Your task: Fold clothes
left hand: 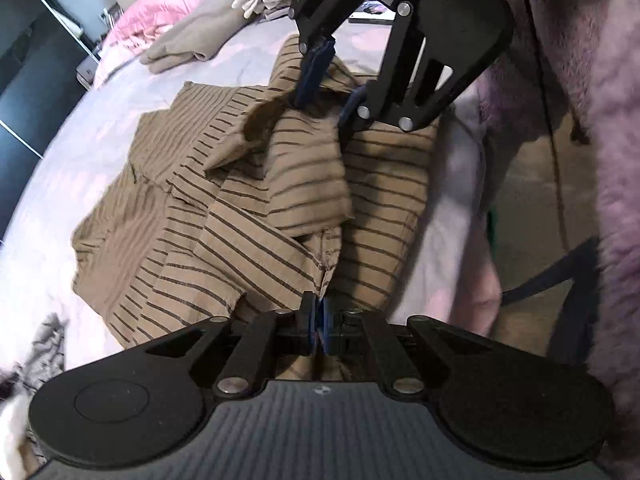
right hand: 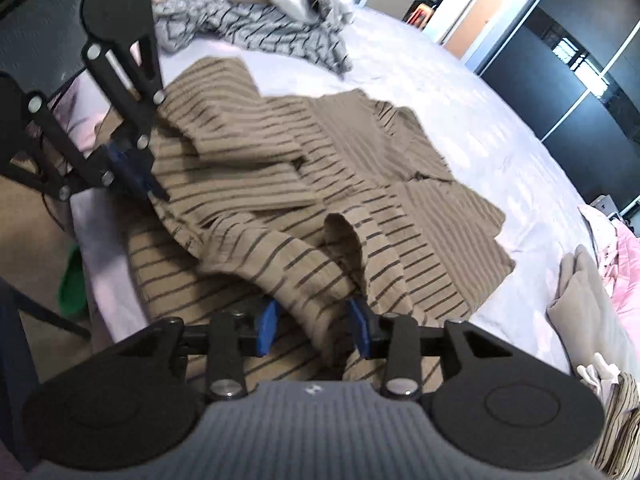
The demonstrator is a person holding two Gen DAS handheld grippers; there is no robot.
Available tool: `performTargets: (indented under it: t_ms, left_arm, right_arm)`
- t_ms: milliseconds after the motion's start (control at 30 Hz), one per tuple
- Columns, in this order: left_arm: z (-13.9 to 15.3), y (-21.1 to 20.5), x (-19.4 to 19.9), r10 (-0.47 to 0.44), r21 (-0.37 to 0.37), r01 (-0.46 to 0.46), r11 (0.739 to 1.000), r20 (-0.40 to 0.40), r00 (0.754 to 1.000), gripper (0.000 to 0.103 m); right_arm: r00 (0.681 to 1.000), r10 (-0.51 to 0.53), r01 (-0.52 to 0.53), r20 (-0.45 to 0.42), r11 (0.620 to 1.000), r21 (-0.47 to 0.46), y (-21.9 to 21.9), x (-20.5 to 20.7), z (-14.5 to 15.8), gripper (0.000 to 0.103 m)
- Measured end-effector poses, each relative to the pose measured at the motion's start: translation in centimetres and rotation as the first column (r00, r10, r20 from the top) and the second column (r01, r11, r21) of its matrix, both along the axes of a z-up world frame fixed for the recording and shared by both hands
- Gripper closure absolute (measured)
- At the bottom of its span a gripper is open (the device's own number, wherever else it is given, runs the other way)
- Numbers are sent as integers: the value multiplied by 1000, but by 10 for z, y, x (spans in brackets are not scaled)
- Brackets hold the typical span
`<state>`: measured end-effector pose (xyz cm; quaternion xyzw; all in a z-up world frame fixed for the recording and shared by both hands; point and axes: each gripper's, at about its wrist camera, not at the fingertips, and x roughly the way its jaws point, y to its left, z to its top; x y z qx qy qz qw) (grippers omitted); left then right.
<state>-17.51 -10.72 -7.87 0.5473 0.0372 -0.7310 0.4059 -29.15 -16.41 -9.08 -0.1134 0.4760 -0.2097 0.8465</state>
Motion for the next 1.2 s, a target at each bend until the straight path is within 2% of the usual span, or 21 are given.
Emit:
performTargets:
  t_ms: [167,200,267,467,700,833,1000,1167,1200]
  left_arm:
    - [-6,16,-19,-126,-125,135,983,74,989,89]
    - [-7,17,-23,-145,-139,155,978,86,986,88]
    - [-10,16,-28,-165,-148,178,973,95,982,88]
    - [-18,4,-37,-163,-147,175,974,90,983,88]
    - [-19,1,-40,-198,-148,208,967,76,977,88]
    - [-17,1,-42,-214,-153,216,964,29,976,88]
    - [-22,-13,-46,-148,-100,150,984,22,989,88]
    - [-25,-25,-44,-68,-99,70,993,30,997,88]
    - [-23,-27,-43,-54,-86,56,995,19,998,97]
  right_arm:
    - [1000,22,-22,-13,1000,-19,-1,4,-3,64]
    - [1000,22,-22,-9,999,-24,-2,5,-2,77]
    - [1000,14,-15,-4,999,-38,-3,4,0,95]
    - [998,-37,38,60,999,-18,-23,7,17,95]
    - [980,-171,170,98,985,20,-59,16,21,96]
    - [977,-188,185,101,982,40,-67,18,19,96]
    - [979,-177,174,97,984,40,-62,18,17,95]
    - [980,-175,171,92,984,52,-62,16,18,95]
    - [981,-173,169,91,984,52,-62,16,18,95]
